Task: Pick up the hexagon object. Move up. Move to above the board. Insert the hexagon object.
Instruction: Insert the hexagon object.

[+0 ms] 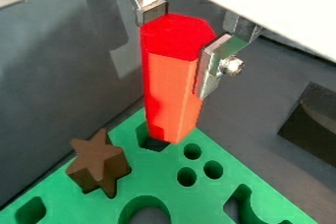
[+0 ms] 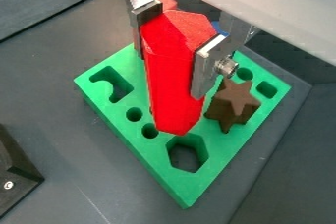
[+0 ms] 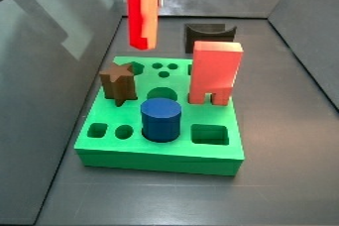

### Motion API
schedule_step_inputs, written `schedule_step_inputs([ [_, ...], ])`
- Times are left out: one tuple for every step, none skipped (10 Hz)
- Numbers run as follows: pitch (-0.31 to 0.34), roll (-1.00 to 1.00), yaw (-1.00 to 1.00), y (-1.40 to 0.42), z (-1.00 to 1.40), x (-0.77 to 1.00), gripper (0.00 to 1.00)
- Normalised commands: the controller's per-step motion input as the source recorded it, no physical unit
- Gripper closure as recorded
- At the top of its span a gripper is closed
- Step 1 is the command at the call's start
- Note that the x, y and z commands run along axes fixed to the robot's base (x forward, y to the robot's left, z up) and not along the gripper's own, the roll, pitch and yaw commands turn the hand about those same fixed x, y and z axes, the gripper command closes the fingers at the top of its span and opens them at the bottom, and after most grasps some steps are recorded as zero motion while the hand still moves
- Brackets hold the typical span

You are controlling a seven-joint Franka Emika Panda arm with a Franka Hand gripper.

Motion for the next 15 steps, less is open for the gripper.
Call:
schedule_step_inputs([
  [-0.117, -0.15, -0.06, 0.19, -0.29, -0.1, 1.0],
  [-0.071, -0.02, -0.06, 0.11, -0.21, -0.21, 1.0],
  [-0.077, -0.01, -0.01, 0.05, -0.27, -0.17, 1.0],
  [-0.101, -0.01, 0.0, 0.0, -0.25, -0.17, 1.0],
  [-0.111, -0.02, 0.0, 0.0, -0.19, -0.13, 1.0],
  [-0.086, 0.0, 0.0, 0.0, -0.23, -0.14, 1.0],
  [-0.076, 0.0, 0.0, 0.0, -0.19, -0.08, 1.0],
  [-0.071, 0.0, 0.01, 0.0, -0.12, 0.0, 1.0],
  [-0.084, 0.0, 0.02, -0.05, -0.19, -0.01, 1.0],
  [-0.083, 0.0, 0.04, -0.08, -0.19, 0.0, 1.0],
  [-0.071, 0.0, 0.03, -0.05, -0.19, 0.0, 1.0],
  [-0.057, 0.0, 0.03, -0.04, -0.19, -0.03, 1.0],
  [-0.04, 0.0, 0.01, 0.0, -0.12, -0.03, 1.0],
  [-0.004, 0.0, 0.0, 0.0, -0.06, -0.09, 1.0],
  [0.0, 0.01, 0.0, 0.0, -0.03, -0.11, 1.0],
])
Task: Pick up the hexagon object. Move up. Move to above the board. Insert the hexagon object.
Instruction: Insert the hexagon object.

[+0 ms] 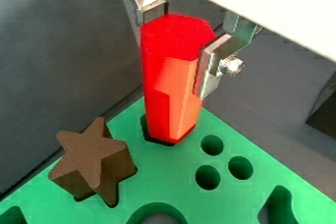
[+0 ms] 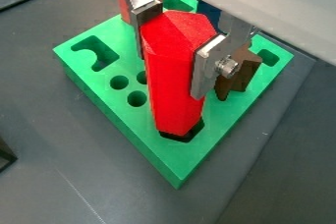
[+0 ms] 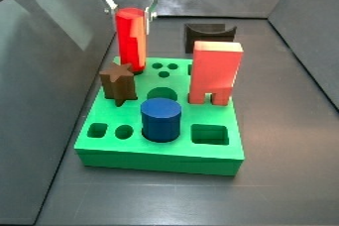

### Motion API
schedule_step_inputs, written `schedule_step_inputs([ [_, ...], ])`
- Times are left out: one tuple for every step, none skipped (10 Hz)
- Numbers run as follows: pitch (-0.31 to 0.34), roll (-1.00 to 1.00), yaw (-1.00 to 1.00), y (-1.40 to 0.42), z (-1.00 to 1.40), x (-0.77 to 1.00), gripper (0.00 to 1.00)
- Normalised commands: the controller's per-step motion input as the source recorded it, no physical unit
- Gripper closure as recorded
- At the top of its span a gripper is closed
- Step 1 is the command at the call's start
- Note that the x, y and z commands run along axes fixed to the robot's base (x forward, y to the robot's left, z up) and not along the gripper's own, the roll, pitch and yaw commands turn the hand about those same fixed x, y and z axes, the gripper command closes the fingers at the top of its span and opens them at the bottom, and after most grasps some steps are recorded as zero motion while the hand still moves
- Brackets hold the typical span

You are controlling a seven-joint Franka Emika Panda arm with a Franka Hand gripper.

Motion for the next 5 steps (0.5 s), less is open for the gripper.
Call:
schedule_step_inputs([
  [-0.007, 0.0, 0.0, 0.0, -0.02, -0.11, 1.0],
  [-0.033, 0.0, 0.0, -0.01, -0.03, -0.05, 1.0],
  [-0.04, 0.0, 0.0, 0.0, -0.07, -0.04, 1.0],
  [-0.051, 0.0, 0.0, -0.04, -0.13, -0.03, 1.0],
  [-0.1, 0.0, 0.0, -0.11, -0.24, 0.0, 1.0],
])
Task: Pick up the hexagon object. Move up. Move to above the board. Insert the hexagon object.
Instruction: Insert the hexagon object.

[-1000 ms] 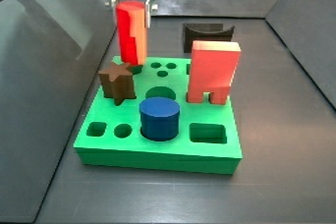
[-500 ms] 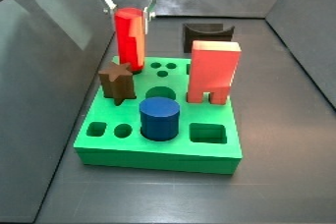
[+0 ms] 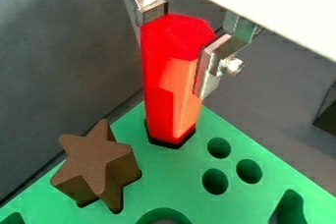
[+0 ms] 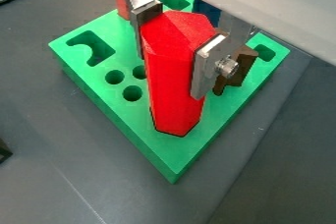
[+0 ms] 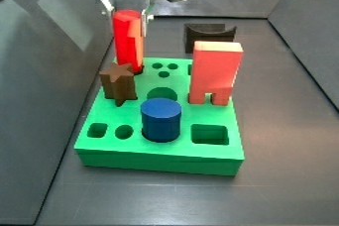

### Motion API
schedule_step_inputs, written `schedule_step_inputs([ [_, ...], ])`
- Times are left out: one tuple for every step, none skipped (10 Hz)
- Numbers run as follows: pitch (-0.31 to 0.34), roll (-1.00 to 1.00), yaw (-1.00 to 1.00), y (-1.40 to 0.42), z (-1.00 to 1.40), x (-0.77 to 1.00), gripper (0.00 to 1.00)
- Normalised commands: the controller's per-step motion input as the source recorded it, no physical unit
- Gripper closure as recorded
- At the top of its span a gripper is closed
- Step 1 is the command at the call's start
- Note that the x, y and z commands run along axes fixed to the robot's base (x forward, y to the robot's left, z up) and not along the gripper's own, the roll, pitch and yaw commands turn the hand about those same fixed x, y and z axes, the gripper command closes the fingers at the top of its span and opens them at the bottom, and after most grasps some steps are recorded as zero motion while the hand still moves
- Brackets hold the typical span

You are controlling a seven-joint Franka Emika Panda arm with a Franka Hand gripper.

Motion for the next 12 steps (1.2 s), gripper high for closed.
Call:
schedule_step_inputs([
  [-0.099, 0.0, 0.0, -0.09, -0.25, 0.0, 1.0],
  [-0.09, 0.0, 0.01, -0.09, -0.23, 0.0, 1.0],
  [-0.066, 0.0, 0.05, -0.02, -0.23, 0.0, 1.0],
  [-0.01, 0.0, 0.19, 0.0, -0.26, 0.0, 1.0],
  [-0.004, 0.01, 0.21, 0.0, -0.24, 0.0, 1.0],
  [-0.043, 0.04, 0.16, -0.03, -0.36, 0.0, 1.0],
  [-0.077, 0.07, 0.15, -0.07, -0.62, -0.04, 1.0],
  [-0.061, 0.07, 0.18, -0.13, -1.0, -0.13, 1.0],
  [-0.071, 0.06, 0.19, -0.14, -1.0, -0.12, 1.0],
  [-0.13, 0.0, 0.11, 0.0, -0.13, -0.19, 1.0],
  [0.019, 0.0, 0.0, 0.0, 0.0, 0.0, 1.0],
  [0.0, 0.0, 0.0, 0.0, 0.0, 0.0, 1.0],
])
